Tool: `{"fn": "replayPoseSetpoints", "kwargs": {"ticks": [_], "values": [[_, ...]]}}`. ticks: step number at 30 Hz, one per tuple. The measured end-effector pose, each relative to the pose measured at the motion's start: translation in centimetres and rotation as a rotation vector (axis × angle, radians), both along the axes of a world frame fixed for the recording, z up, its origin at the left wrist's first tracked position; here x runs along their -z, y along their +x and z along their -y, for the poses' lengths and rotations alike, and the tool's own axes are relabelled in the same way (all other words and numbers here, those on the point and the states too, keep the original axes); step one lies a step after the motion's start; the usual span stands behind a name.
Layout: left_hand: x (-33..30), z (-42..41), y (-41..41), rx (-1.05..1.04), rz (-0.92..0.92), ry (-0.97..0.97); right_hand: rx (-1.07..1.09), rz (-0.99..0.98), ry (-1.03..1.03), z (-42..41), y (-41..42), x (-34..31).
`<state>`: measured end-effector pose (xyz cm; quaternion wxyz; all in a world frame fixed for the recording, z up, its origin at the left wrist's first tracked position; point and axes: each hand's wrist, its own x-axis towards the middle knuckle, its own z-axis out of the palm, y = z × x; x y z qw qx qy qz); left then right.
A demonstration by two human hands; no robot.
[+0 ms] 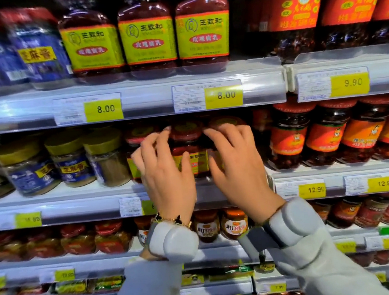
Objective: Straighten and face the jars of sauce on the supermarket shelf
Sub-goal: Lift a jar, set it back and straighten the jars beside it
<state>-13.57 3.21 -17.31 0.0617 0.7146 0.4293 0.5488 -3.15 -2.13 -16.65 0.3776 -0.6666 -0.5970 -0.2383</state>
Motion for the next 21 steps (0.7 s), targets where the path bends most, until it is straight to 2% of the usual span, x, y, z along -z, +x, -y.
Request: {"fn": "replayPoseSetpoints", "kwargs": {"ticks": [3,6,15,21], "values": [[0.0,-1.6,-1.2,-0.001,-0.212,-0.030,0.091,0.112,-0.101,-1.3,-1.1,-0.7],[-0.3,-2.8,-1.6,0.028,-0.377,0.025,0.170,0.136,-0.175,-2.0,-1.5,-0.8],[-0.6,-4.1,-2.2,0.102,-0.396,0.102,0.247,0.048,-0.070,-2.6,-2.5,-1.0],[-0.9,-5.3,-3.0,0.151,-0.461,0.096,0.206,-0.077,0.046,-2.9,-3.1,-1.0]]}}
